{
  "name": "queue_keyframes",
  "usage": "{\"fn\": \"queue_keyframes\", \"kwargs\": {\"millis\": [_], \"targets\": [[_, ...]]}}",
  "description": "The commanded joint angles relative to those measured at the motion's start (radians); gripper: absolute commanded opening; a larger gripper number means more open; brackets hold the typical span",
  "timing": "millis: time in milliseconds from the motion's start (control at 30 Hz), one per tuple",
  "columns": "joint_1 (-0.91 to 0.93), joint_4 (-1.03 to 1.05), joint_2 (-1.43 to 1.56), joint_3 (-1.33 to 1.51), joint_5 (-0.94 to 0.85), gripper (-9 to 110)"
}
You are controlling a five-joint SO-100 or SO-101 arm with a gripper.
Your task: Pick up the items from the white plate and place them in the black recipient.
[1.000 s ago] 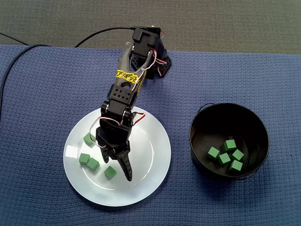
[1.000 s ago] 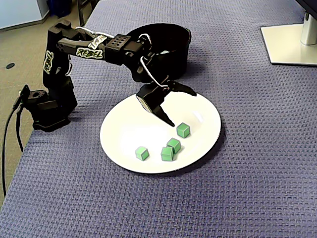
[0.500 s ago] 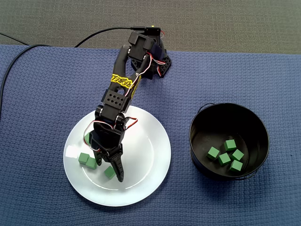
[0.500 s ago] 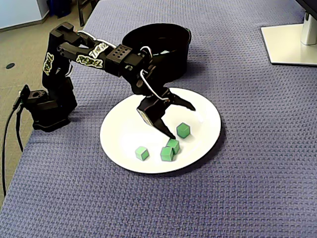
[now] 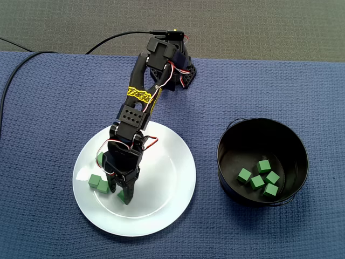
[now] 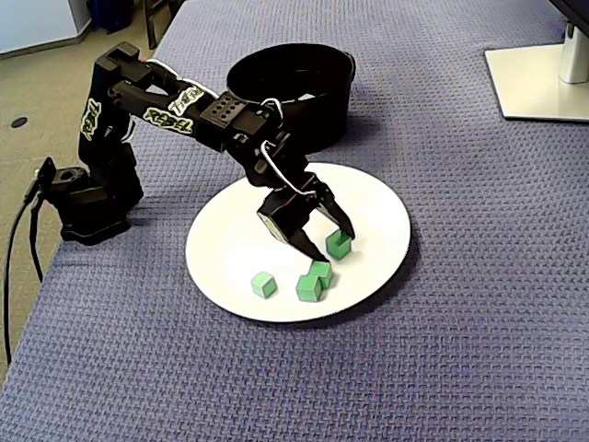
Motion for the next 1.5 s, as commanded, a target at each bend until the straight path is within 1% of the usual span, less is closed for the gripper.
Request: {"fn": "queue_keyframes", "kwargs": {"millis": [0, 33, 167, 233, 300, 367, 500, 600, 733, 800, 867, 933, 1000, 1100, 1167, 1267, 1300, 1333, 1367, 1400, 1433, 1467], "targets": [[-0.009, -0.020, 0.008, -0.002, 0.017, 2], [-0.012, -0.020, 0.008, -0.002, 0.021, 0], [-0.026, -0.009, 0.023, -0.006, 0.080, 0], [-0.035, 0.103, 0.061, -0.072, 0.173, 0], [-0.043, 0.227, 0.129, -0.164, 0.327, 0], [-0.055, 0.331, 0.222, -0.261, 0.529, 0], [-0.137, 0.561, 0.422, -0.453, 0.876, 0], [-0.270, 0.687, 0.555, -0.538, 1.052, 0], [-0.538, 0.727, 0.658, -0.535, 1.229, 0], [-0.703, 0.713, 0.644, -0.538, 1.223, 0], [-0.868, 0.729, 0.557, -0.589, 1.150, 0], [-0.968, 0.744, 0.417, -0.650, 1.103, 0], [-1.020, 0.750, 0.249, -0.699, 1.060, 0], [-1.068, 0.747, 0.043, -0.683, 0.983, 0], [-1.077, 0.729, -0.031, -0.624, 0.971, 0], [-1.071, 0.669, -0.031, -0.499, 0.962, 0], [-1.065, 0.653, -0.015, -0.465, 0.962, 4], [-1.058, 0.655, 0.003, -0.443, 0.953, 20], [-1.057, 0.681, 0.021, -0.437, 0.930, 43], [-1.049, 0.719, 0.043, -0.446, 0.914, 54], [-1.037, 0.772, 0.069, -0.472, 0.904, 58], [-1.019, 0.827, 0.103, -0.508, 0.874, 60]]}}
